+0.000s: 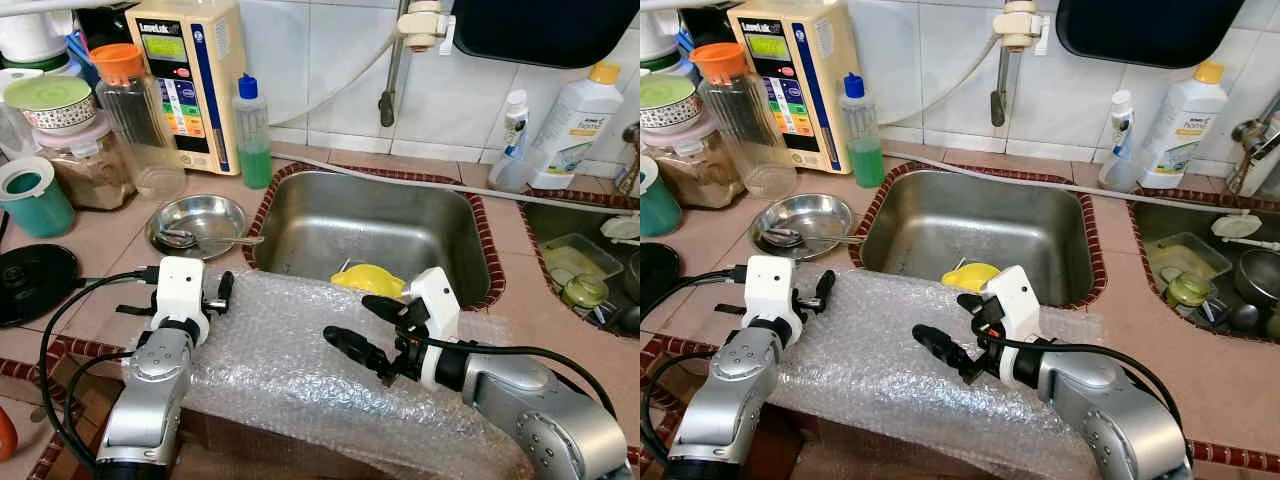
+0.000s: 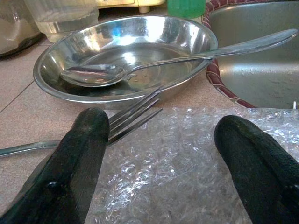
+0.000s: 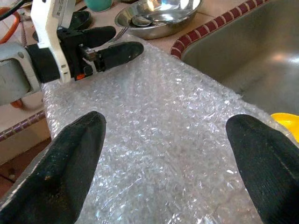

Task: Kitchen organization

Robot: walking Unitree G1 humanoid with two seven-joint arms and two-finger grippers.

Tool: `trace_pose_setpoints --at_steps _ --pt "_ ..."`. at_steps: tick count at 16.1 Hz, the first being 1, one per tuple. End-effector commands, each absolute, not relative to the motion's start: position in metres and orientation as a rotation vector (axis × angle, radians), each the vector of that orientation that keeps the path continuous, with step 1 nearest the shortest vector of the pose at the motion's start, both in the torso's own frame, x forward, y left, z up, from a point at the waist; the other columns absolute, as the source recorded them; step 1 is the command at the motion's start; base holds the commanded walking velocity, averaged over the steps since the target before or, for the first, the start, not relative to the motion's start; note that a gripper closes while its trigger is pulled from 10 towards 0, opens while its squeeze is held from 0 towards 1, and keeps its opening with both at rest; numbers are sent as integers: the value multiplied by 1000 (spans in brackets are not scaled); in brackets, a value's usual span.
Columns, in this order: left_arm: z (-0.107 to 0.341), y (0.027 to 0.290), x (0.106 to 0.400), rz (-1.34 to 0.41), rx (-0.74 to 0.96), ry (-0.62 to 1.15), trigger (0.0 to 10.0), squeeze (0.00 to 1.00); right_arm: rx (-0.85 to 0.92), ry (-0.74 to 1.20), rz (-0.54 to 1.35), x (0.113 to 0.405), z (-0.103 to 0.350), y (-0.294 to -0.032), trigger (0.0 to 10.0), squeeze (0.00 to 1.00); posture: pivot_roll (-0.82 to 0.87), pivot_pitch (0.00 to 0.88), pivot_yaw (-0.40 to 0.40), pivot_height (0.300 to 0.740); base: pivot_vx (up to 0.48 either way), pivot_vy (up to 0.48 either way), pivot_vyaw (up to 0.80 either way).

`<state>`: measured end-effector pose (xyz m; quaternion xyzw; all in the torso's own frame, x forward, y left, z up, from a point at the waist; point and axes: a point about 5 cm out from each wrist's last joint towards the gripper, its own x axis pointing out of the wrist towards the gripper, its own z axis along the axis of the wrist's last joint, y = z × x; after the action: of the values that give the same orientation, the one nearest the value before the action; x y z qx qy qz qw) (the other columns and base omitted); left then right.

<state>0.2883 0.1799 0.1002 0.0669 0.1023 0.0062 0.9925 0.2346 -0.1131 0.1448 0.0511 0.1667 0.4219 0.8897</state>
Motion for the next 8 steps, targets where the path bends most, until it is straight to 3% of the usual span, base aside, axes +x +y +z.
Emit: trace_pose_setpoints --at_steps 1,8 --pt "104 185 290 39 162 212 10000 0 91 341 902 231 148 -113 10000 0 -24 0 18 740 0 0 0" --pt "108 184 284 43 170 191 10000 0 86 346 918 232 147 -114 10000 0 -16 0 18 740 0 0 0"
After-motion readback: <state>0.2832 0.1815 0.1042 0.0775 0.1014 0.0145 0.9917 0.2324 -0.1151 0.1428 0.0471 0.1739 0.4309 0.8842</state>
